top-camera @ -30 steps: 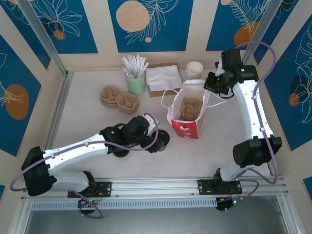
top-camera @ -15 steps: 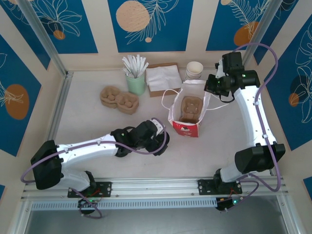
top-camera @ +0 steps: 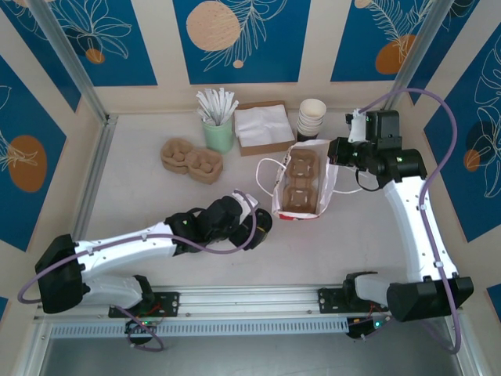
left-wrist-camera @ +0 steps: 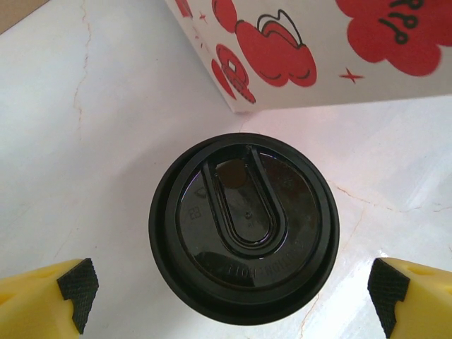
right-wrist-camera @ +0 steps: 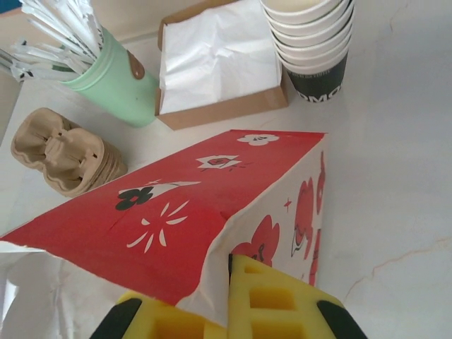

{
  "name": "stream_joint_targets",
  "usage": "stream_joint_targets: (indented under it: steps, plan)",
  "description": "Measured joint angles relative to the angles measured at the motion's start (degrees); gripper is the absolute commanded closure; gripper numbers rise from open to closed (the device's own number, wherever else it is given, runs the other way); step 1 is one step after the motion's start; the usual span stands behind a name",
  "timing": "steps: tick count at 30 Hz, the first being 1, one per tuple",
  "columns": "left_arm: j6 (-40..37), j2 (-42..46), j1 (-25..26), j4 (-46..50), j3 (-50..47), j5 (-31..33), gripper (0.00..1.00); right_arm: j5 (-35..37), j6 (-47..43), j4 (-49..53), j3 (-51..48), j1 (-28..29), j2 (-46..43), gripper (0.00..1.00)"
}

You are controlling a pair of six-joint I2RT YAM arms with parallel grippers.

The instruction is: Pack the takeout coffee

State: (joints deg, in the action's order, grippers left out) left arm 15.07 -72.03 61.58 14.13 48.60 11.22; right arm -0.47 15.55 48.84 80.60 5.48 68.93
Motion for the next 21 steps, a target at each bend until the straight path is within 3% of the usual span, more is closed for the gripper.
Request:
stream_joint_targets:
  steps: [6, 13, 21]
  plan:
    - [-0.2, 0.3, 0.1, -0.1, -0.3, 0.0, 0.01, 0.1, 0.6, 0.0, -0.6, 0.0, 0.1, 1.0]
    - [0.1, 0.0, 0.1, 0.4, 0.3, 0.1, 0.01, -0.5, 5.5, 6.2, 4.9, -2.6, 7.1, 1.0]
    - [1.6, -4.7, 0.2, 1.9, 4.9, 1.3, 0.01, -1.5, 6.5, 9.8, 7.9, -5.1, 10.7, 1.0]
